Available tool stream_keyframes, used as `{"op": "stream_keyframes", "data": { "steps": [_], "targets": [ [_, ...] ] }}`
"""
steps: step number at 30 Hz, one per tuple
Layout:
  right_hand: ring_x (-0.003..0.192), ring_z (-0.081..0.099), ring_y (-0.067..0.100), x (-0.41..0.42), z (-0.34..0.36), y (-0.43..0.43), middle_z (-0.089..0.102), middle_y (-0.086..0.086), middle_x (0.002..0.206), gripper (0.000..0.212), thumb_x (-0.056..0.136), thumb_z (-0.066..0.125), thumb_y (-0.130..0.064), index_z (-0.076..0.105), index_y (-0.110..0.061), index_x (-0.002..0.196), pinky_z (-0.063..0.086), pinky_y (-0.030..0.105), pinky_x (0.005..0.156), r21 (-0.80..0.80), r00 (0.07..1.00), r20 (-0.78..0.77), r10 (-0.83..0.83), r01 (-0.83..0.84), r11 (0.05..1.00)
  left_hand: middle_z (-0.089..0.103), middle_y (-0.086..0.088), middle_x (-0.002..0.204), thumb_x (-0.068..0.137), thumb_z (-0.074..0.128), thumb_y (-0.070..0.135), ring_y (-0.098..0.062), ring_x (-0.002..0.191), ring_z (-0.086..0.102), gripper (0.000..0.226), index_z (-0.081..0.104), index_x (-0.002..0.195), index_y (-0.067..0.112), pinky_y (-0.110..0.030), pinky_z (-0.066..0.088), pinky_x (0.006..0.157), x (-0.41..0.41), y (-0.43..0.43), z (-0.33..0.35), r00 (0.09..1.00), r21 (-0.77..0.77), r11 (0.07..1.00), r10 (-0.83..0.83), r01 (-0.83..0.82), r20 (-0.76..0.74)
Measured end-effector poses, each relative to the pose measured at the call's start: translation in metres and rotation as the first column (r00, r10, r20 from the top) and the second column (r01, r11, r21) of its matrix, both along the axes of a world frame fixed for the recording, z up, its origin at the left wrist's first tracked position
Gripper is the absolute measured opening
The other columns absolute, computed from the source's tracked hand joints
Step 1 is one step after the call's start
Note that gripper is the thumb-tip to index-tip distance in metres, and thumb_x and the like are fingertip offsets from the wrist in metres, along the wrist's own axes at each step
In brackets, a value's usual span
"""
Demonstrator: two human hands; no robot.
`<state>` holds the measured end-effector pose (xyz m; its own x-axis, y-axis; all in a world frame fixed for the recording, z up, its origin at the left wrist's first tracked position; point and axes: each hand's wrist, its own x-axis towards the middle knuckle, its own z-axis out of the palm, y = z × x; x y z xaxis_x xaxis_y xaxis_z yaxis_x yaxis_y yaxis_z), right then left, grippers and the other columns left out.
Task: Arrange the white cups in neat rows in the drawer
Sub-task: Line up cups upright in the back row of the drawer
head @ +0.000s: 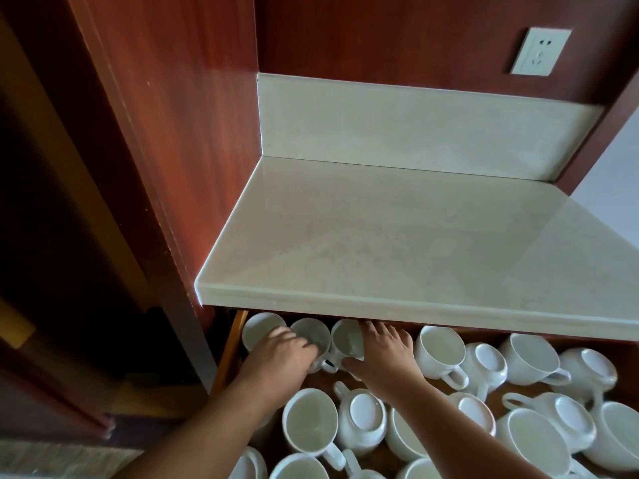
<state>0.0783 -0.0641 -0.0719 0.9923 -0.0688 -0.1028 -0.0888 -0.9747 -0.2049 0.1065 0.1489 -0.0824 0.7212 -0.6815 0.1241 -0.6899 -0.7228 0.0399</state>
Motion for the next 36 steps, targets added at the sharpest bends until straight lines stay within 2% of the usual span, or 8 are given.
{"op": "stream_keyframes", "data": {
  "steps": [7, 11, 17, 20, 23, 26, 32, 36],
  "targets": [
    [0.14, 0.033, 0.026, -0.008, -0.003, -0.008, 0.051, -0.001, 0.142, 0.089, 0.081, 0.051, -0.078, 0.036, -0.02, 0.147, 0.018, 0.043, 0.118, -0.096, 0.998, 0.057, -0.001, 0.007, 0.995, 0.067, 0.005, 0.075, 0.079, 0.067, 0.018, -0.023, 0.077, 0.066, 0.01, 0.068, 0.084, 0.026, -0.038, 0.053, 0.083, 0.002, -0.005, 0.0, 0.999, 0.002, 0.999, 0.041, -0.041, 0.01],
    [0.142, 0.03, 0.025, -0.004, -0.003, -0.012, 0.054, -0.004, 0.143, 0.083, 0.082, 0.053, -0.072, 0.035, -0.025, 0.149, 0.014, 0.046, 0.12, -0.059, 0.999, 0.038, 0.007, -0.005, 0.998, 0.067, 0.001, 0.095, 0.092, 0.059, 0.026, -0.024, 0.096, 0.062, 0.012, 0.068, 0.1, 0.023, -0.039, 0.048, 0.093, 0.003, -0.004, -0.004, 0.998, -0.067, 0.996, 0.064, -0.063, 0.006],
    [0.144, 0.028, 0.022, -0.003, -0.003, -0.015, 0.05, -0.006, 0.147, 0.087, 0.082, 0.053, -0.074, 0.033, -0.025, 0.151, 0.013, 0.044, 0.12, -0.049, 0.999, 0.028, 0.015, -0.014, 0.999, 0.06, 0.002, 0.131, 0.073, 0.074, 0.03, -0.023, 0.119, 0.057, 0.065, 0.055, 0.135, 0.024, -0.041, 0.044, 0.105, 0.0, 0.026, 0.007, 0.974, -0.107, 0.968, 0.227, -0.229, -0.025],
    [0.142, 0.03, 0.023, -0.009, 0.001, -0.022, 0.048, -0.005, 0.147, 0.089, 0.081, 0.052, -0.075, 0.034, -0.025, 0.151, 0.014, 0.04, 0.12, -0.004, 0.999, 0.052, 0.015, -0.014, 1.0, 0.064, 0.0, 0.124, 0.083, 0.064, 0.019, -0.023, 0.115, 0.059, 0.052, 0.053, 0.133, 0.024, -0.038, 0.046, 0.099, 0.001, 0.042, 0.011, 0.961, 0.025, 0.964, 0.268, -0.266, -0.068],
    [0.148, 0.022, 0.022, -0.017, 0.008, -0.037, 0.038, -0.005, 0.157, 0.083, 0.086, 0.054, -0.064, 0.027, -0.029, 0.156, 0.014, 0.038, 0.122, 0.019, 0.998, 0.031, 0.054, -0.055, 0.998, 0.07, 0.004, 0.099, 0.086, 0.057, 0.007, -0.018, 0.091, 0.065, 0.04, 0.052, 0.121, 0.026, -0.035, 0.052, 0.078, 0.002, 0.044, 0.012, 0.952, 0.072, 0.951, 0.303, -0.3, -0.05],
    [0.152, 0.014, 0.022, -0.021, 0.012, -0.056, 0.028, -0.005, 0.163, 0.082, 0.086, 0.059, -0.05, 0.025, -0.029, 0.158, 0.012, 0.037, 0.123, 0.001, 0.993, -0.058, 0.099, -0.099, 0.995, 0.07, 0.005, 0.088, 0.09, 0.06, 0.011, -0.017, 0.077, 0.066, 0.03, 0.052, 0.115, 0.026, -0.03, 0.041, 0.058, 0.002, 0.038, 0.015, 0.941, 0.109, 0.937, 0.336, -0.332, -0.027],
    [0.151, 0.015, 0.022, -0.019, 0.009, -0.072, 0.03, -0.006, 0.163, 0.088, 0.082, 0.067, -0.053, 0.024, -0.036, 0.157, 0.008, 0.038, 0.123, -0.071, 0.983, -0.082, 0.162, -0.168, 0.983, 0.07, 0.004, 0.091, 0.09, 0.065, 0.019, -0.02, 0.081, 0.069, 0.029, 0.053, 0.115, 0.026, -0.031, 0.037, 0.057, 0.005, 0.034, 0.016, 0.928, 0.11, 0.923, 0.372, -0.368, -0.021],
    [0.15, 0.016, 0.022, -0.016, 0.01, -0.073, 0.031, -0.008, 0.162, 0.09, 0.082, 0.068, -0.057, 0.024, -0.036, 0.157, 0.007, 0.039, 0.123, -0.108, 0.979, -0.069, 0.191, -0.197, 0.974, 0.069, 0.006, 0.103, 0.09, 0.064, 0.029, -0.02, 0.098, 0.066, 0.024, 0.056, 0.113, 0.026, -0.032, 0.044, 0.076, 0.005, 0.031, 0.016, 0.938, 0.021, 0.939, 0.343, -0.343, -0.041]
  ]
}}
